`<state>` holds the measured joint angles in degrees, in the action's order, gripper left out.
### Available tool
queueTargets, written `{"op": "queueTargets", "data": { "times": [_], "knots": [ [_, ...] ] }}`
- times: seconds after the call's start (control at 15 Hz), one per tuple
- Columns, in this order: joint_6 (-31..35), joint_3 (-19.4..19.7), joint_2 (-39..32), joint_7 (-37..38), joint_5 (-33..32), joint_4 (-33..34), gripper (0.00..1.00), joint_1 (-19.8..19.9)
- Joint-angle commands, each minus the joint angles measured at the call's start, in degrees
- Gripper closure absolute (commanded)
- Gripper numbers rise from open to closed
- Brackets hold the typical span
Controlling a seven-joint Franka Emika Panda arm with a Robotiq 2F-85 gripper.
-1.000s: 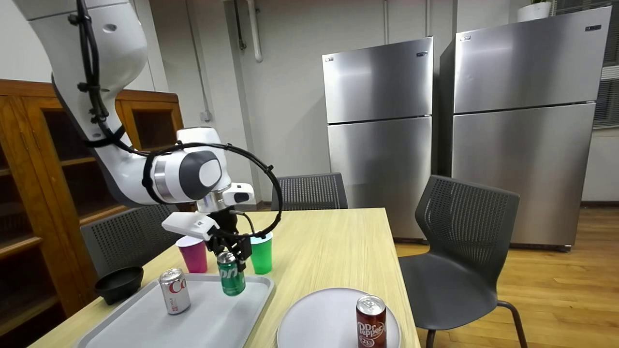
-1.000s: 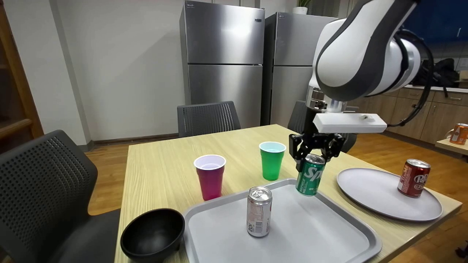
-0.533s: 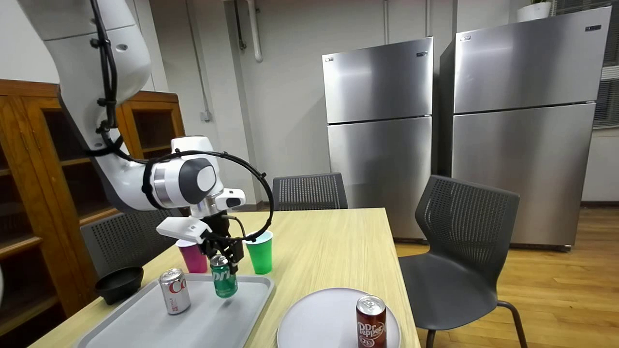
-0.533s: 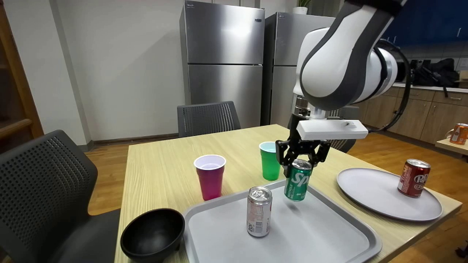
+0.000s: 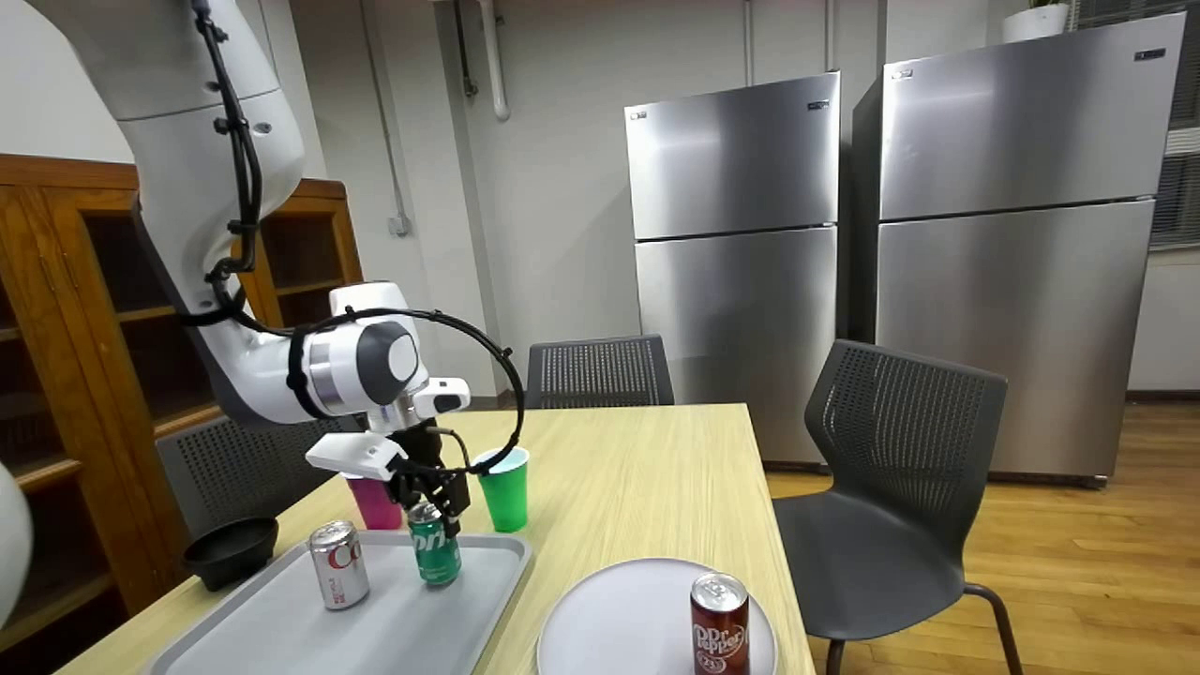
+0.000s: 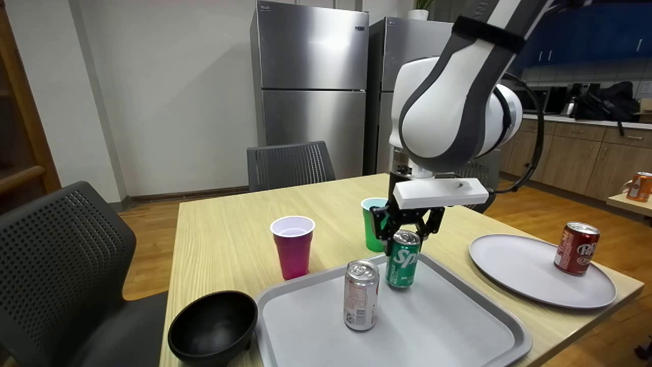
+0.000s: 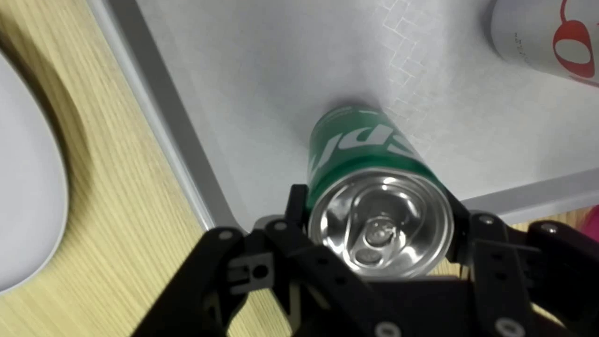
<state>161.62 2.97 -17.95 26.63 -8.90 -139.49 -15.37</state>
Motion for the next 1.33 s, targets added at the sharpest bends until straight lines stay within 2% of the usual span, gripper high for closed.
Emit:
{"op": "queueTargets", "data": {
  "times": [0.0,0.07,0.13,0.2,0.27,0.33,0.67,0.73,1.27],
  "knots": [
    [-1.3,1.9,-1.7,2.3,-1.2,2.6,0.61,-2.3],
    [-1.3,2.2,-1.9,2.2,-1.2,2.8,0.61,-2.6],
    [-1.8,2.0,-1.8,1.4,-0.6,2.9,0.11,-2.5],
    [-1.9,2.0,-1.3,0.8,-0.7,2.6,0.1,-2.6],
    [-2.1,2.1,-0.4,0.6,-0.8,2.3,0.04,-2.6],
    [-2.0,1.9,0.7,0.2,-0.6,1.8,0.01,-2.3],
    [-1.4,1.2,5.4,-1.3,-0.4,0.0,0.0,-0.9],
    [-2.7,2.8,6.2,1.2,-2.5,0.2,0.0,-2.0],
    [-4.5,1.2,14.8,-2.7,-4.9,-4.4,0.0,3.1]
  ]
}}
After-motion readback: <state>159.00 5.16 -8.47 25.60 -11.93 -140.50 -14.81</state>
